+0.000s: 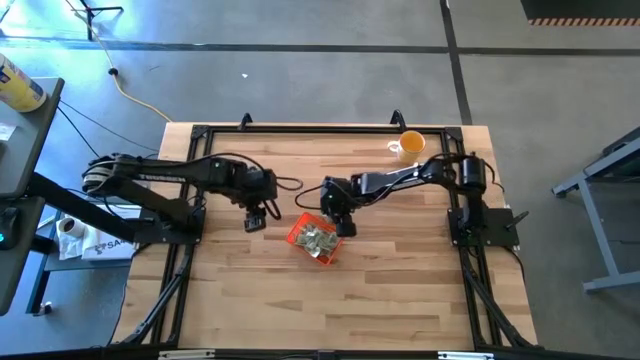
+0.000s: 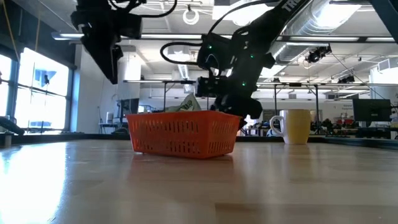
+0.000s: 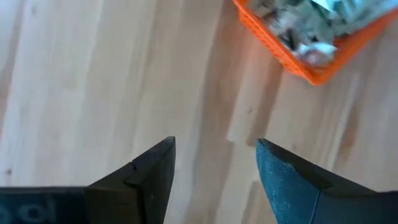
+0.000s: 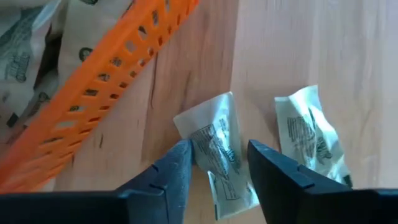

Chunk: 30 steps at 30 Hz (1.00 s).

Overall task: Pick and place Stevia / Truvia into bins
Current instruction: Put the stevia packet into the orange bin

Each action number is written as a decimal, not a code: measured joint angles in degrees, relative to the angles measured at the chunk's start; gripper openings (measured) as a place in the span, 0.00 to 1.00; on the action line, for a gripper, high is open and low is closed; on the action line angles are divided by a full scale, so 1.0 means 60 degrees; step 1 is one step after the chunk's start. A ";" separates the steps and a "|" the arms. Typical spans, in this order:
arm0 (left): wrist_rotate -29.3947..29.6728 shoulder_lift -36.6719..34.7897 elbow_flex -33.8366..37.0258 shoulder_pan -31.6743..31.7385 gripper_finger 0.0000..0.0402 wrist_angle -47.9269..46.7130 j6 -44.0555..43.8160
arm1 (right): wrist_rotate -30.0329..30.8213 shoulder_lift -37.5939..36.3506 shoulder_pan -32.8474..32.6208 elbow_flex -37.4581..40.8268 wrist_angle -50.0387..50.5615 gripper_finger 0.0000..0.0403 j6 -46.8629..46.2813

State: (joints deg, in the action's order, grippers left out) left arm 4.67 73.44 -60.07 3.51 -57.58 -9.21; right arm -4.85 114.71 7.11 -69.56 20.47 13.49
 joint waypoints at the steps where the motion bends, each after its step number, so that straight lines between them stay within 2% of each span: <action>1: 0.0000 -0.0030 0.0023 0.0116 0.63 0.0059 0.0090 | 0.0019 0.0053 0.0006 -0.0006 0.0186 0.37 -0.0111; 4: 0.0000 -0.0127 0.0079 0.0474 0.62 0.0166 0.0406 | 0.0156 0.0127 0.0066 -0.0033 0.0642 0.30 -0.0497; 9: -0.0004 -0.0192 0.0079 0.0958 0.60 0.0493 0.0845 | 0.0196 -0.0167 0.0326 0.0014 0.1188 0.05 -0.0960; 10: -0.0004 -0.0192 0.0079 0.1053 0.60 0.0493 0.0903 | 0.0351 -0.0267 0.0389 0.0034 0.1259 0.03 -0.1026; 16: -0.0331 -0.0192 0.0079 0.1574 0.59 0.1046 0.1365 | 0.0908 -0.1592 0.0724 0.0078 0.1488 0.02 -0.2459; 21: -0.0734 -0.0015 0.0079 0.2169 0.59 0.2688 0.2452 | 0.0195 -0.2660 0.0055 0.0051 0.0734 0.02 -0.3218; 27: -0.1952 0.0764 0.0079 0.3127 0.59 0.5050 0.3684 | -0.1146 -0.2327 -0.1083 0.0044 -0.0419 0.01 -0.4183; 30: -0.2628 0.1418 0.0079 0.3483 0.59 0.5811 0.3838 | -0.1187 -0.2042 -0.1435 0.0069 -0.0816 0.09 -0.4514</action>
State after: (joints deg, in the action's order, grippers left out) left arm -11.10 81.95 -59.59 24.41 -22.71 13.82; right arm -11.97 102.45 -1.49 -69.14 15.58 -13.59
